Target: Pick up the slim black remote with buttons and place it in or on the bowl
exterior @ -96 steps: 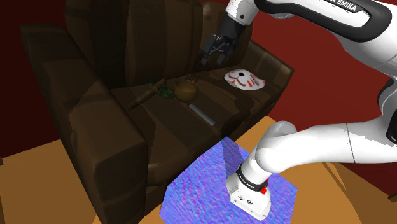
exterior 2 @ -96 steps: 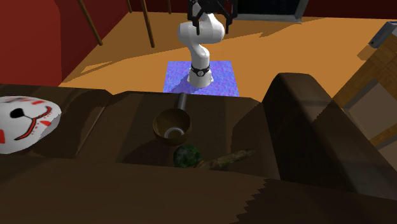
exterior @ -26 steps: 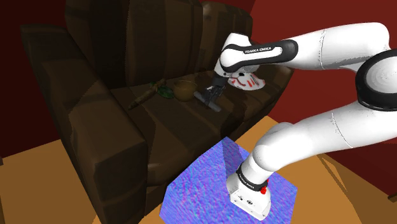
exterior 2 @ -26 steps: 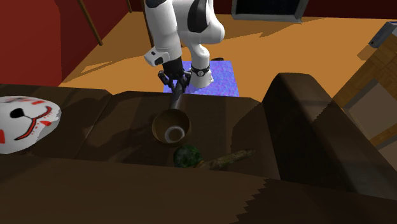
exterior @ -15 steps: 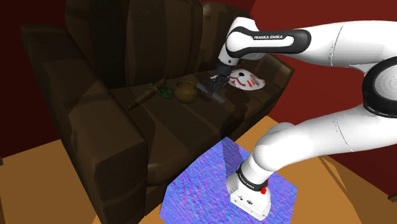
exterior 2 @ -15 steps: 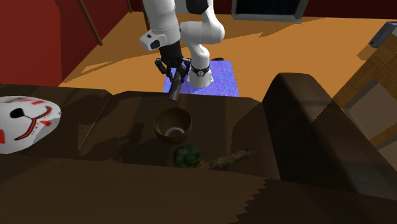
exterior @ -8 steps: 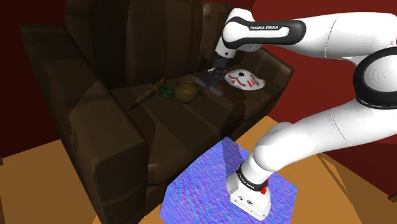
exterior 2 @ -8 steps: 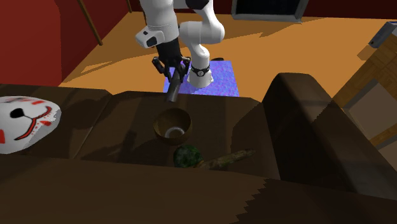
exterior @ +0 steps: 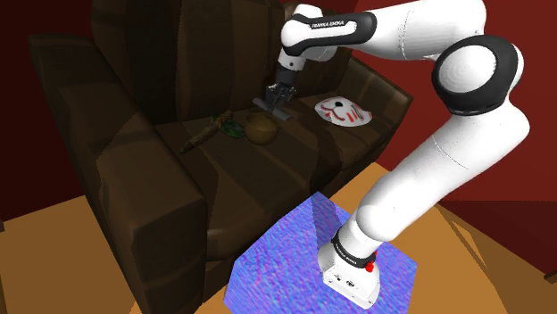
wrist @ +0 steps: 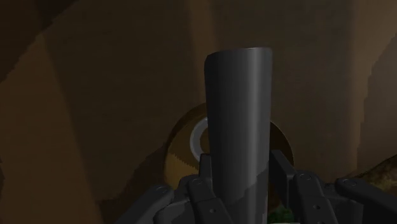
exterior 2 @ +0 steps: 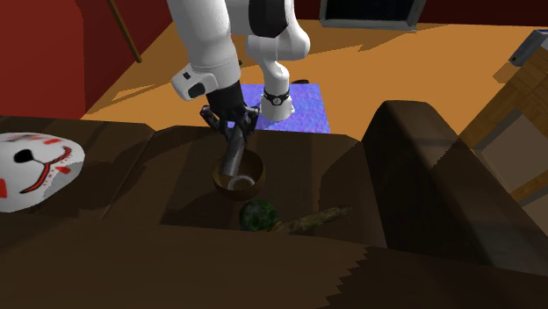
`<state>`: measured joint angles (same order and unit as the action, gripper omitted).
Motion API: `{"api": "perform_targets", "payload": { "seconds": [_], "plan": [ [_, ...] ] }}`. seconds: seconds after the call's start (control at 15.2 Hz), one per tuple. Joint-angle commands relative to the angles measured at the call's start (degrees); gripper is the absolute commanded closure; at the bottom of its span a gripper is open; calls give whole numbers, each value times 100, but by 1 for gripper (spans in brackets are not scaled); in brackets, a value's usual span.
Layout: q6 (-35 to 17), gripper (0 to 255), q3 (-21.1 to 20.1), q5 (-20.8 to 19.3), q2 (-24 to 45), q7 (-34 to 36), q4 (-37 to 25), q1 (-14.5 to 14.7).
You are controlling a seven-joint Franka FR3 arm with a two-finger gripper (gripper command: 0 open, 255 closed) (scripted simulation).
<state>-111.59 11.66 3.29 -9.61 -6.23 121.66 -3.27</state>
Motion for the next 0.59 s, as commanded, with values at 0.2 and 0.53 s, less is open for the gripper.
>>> {"api": "perform_targets", "payload": {
  "seconds": [0.2, 0.53],
  "plan": [
    [-180, 255, 21, 118, 537, -76, -342, 18],
    [-555, 255, 26, 158, 650, -127, -76, 18]
  ]
}}
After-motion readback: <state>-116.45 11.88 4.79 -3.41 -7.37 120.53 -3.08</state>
